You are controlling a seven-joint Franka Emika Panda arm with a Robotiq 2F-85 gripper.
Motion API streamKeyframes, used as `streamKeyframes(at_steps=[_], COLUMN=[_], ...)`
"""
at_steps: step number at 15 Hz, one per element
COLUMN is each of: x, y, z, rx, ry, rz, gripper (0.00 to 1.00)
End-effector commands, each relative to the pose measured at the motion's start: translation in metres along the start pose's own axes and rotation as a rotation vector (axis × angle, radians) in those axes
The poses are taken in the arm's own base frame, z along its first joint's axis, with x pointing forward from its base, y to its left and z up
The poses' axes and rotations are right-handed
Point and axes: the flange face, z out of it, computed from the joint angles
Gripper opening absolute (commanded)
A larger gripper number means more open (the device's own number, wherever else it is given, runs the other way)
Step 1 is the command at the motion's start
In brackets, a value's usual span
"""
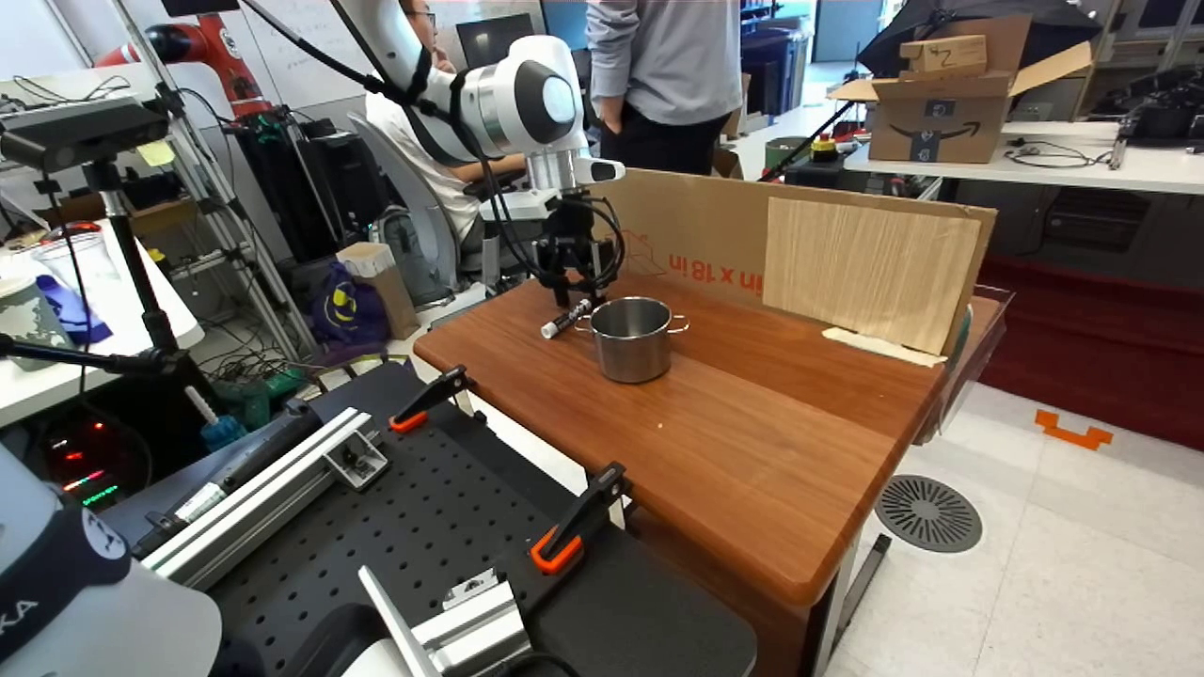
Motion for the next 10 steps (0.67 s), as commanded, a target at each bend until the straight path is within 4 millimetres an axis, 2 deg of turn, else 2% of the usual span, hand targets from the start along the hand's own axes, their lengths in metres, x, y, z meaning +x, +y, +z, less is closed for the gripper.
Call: streamKeyframes(at_steps=[1,7,8,9,10], x=[0.007,0.01,0.01,0.009,0.009], y=[-0.002,0.002,0.002,0.003,0.004], z=[0.001,-0.002,-0.004,-0.007,-0.01], rx=[-0.044,-0.042,-0.041,-0.039,-0.037], ry=[0.006,0.0,-0.001,0.003,0.011], rz=[0.0,0.0,0.001,0.005,0.008], gripper=[0.49,0.05,0.01,0.06,0.06])
